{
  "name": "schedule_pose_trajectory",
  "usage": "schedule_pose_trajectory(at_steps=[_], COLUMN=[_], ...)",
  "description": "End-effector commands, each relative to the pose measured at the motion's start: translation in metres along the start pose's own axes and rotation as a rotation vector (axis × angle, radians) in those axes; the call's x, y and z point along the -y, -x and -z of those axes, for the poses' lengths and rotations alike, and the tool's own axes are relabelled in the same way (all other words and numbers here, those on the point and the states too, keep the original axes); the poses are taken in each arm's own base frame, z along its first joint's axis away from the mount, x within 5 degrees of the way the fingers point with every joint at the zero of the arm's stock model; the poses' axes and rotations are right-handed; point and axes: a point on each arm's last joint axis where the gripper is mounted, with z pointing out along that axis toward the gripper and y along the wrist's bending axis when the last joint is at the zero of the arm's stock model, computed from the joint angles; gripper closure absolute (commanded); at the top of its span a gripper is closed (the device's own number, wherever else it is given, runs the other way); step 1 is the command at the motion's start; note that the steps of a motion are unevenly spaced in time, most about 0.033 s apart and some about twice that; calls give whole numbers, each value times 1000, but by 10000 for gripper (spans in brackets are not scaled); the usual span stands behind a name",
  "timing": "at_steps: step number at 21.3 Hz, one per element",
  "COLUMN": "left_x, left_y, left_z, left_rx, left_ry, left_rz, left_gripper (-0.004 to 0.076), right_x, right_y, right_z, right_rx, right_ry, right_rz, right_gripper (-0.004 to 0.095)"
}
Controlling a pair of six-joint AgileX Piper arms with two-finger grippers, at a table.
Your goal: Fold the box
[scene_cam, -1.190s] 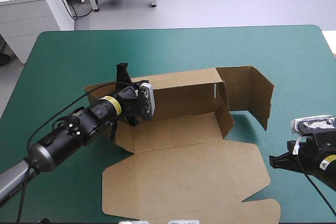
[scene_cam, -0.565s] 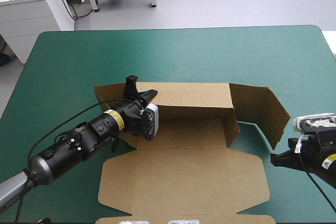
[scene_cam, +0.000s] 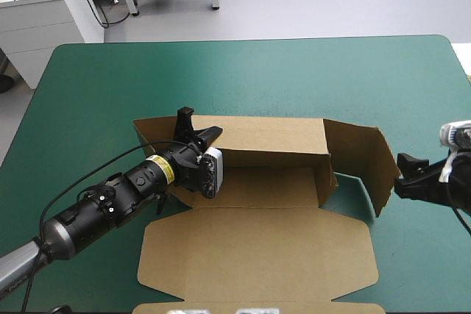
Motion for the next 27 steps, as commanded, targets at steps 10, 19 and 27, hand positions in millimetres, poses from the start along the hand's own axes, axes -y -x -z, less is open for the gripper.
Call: schedule_pose_trajectory(at_steps=[10, 19, 27], left_x=[-11, -11, -11], left_y=[5, 5, 5], left_z=[5, 5, 5], left_rx=[29, 27, 23], left_ry=[59, 58, 51], left_rz=[50, 58, 58], left_gripper=[732, 732, 732], right_x=[12, 16, 17], right_y=[93, 109, 95], right_z=[-105, -218, -241], right_rx=[-92, -316, -445], right_ry=[7, 87, 103], right_rz=[19, -38, -21], right_gripper=[187, 188, 191])
